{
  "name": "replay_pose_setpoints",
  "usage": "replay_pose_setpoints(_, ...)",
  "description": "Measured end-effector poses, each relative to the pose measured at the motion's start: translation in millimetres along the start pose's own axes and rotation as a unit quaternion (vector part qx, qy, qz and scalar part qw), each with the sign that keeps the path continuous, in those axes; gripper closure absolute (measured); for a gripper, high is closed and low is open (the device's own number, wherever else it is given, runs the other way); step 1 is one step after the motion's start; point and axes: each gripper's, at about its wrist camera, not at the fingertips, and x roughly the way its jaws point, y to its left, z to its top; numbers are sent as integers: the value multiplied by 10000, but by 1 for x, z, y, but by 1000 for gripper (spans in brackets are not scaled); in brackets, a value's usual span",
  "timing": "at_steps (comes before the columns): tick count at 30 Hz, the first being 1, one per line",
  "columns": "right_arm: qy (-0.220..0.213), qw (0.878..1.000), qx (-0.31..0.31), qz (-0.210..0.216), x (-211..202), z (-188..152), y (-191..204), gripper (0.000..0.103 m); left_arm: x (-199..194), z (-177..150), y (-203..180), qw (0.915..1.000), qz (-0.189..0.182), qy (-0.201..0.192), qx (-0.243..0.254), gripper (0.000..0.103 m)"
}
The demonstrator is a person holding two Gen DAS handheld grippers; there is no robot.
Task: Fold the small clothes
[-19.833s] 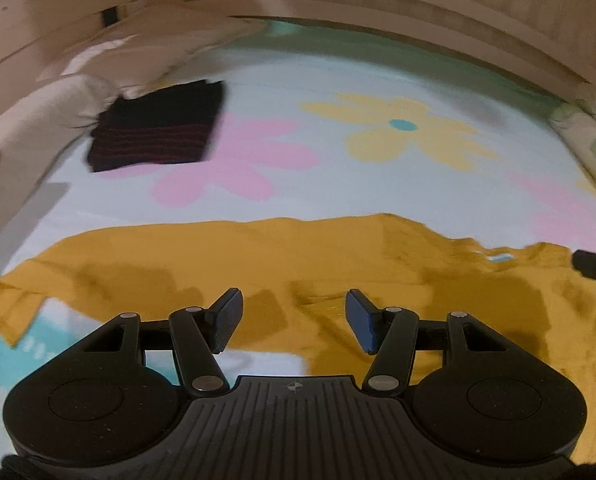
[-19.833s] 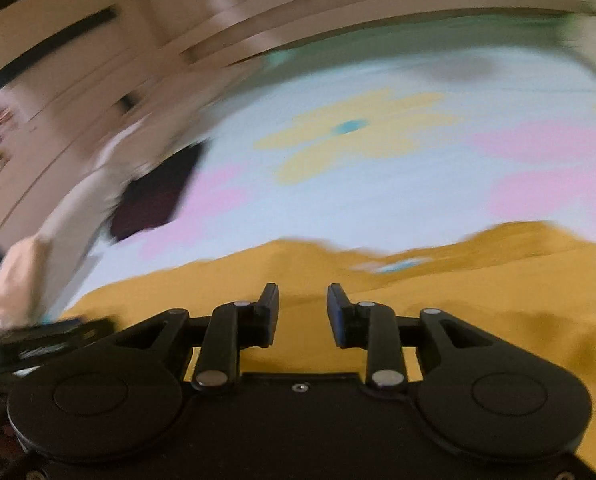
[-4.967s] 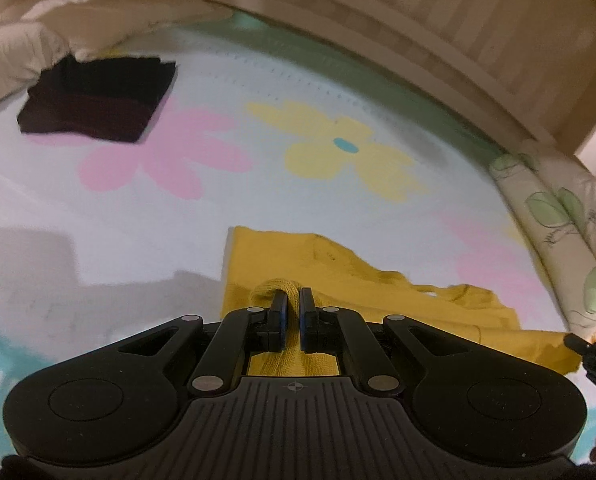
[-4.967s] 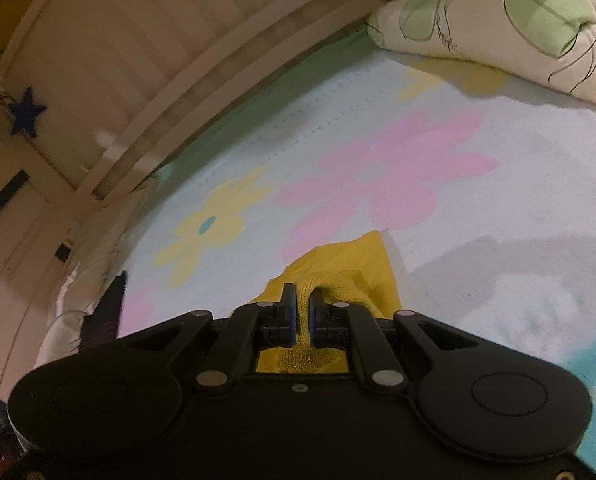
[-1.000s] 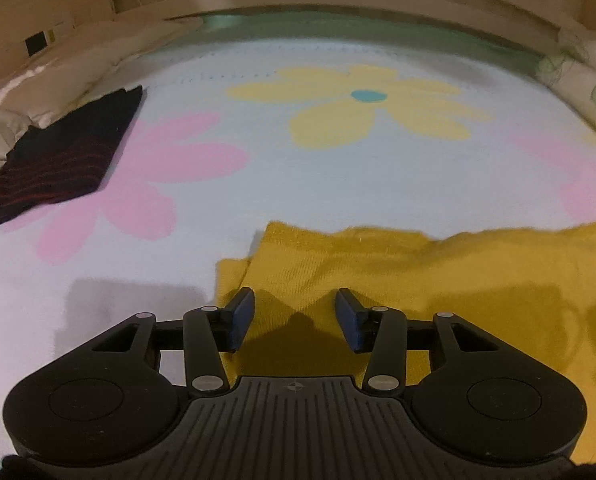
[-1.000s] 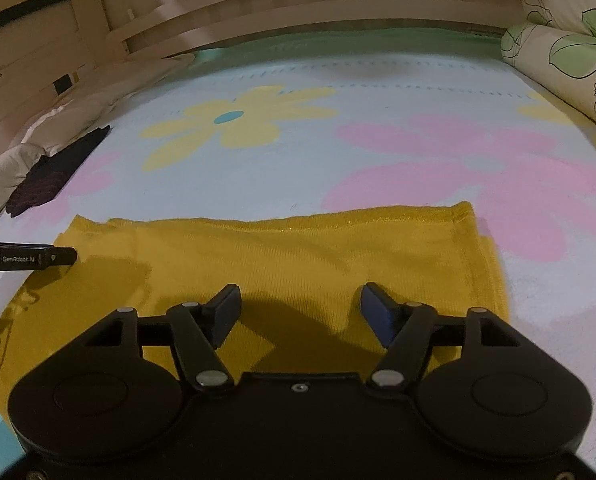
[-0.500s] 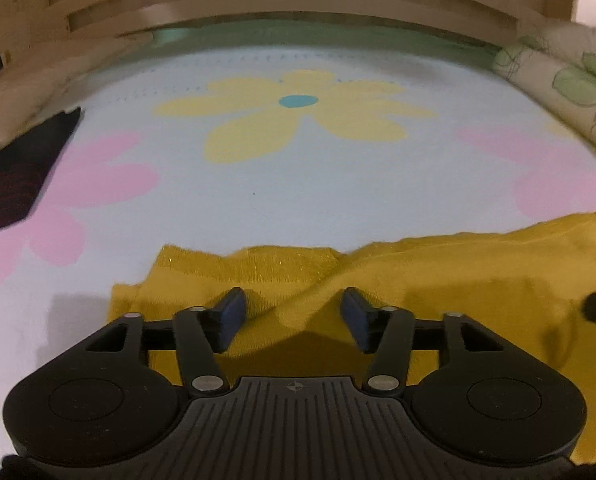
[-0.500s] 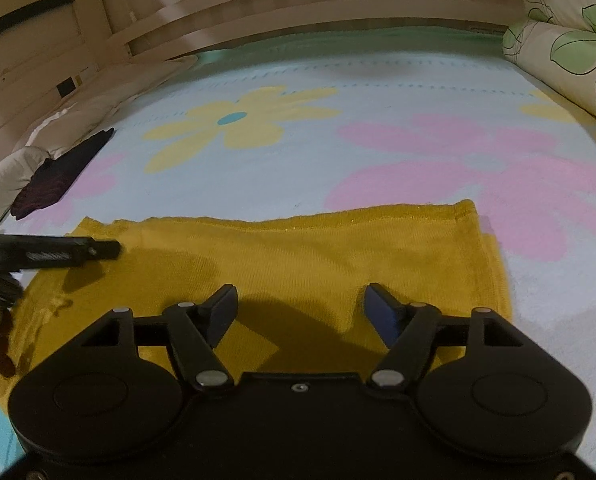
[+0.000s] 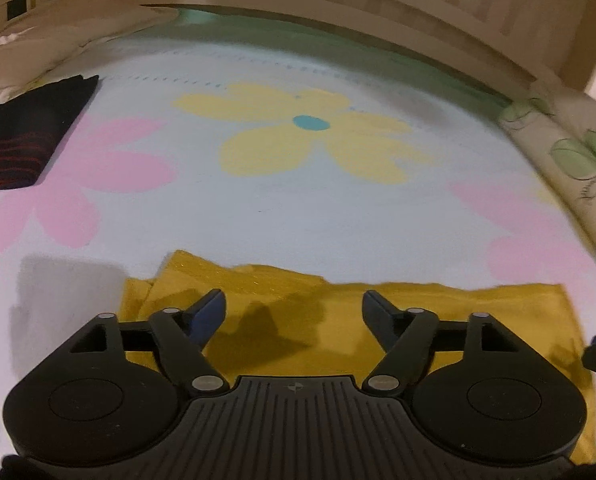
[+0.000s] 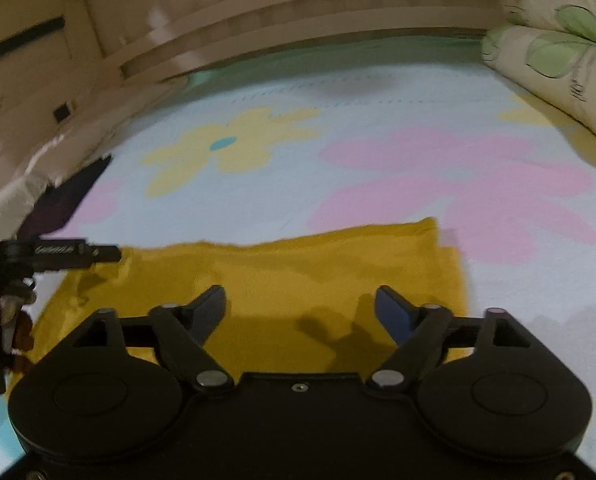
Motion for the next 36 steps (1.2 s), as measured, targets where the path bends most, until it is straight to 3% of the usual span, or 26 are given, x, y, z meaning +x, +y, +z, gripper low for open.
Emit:
replay_pose_setpoints(5,241,9980,553,189,-19,0,-26,0,-27,-13,-17,9995,-270,168,80,25)
replay_pose_setpoints(14,713,9879,1364,166,-39,-21,-61,0,-46,-50,-46,9969,-436,568,310,20)
replay_pose_setpoints(24,980,9744,1972,446,-27,-31,-86,0,-32,-56,-53,9959,-414,707,376,18)
replay_pose_setpoints(30,902,9697,2186,611,-18,-31,-96,0,-23,-54,-52,9957,-372,713,454,18)
replay_pose_setpoints(36,713,9636,2358,1037,-3,-27,-101,0,-13,-50,-51,9961,-355,708,396,18)
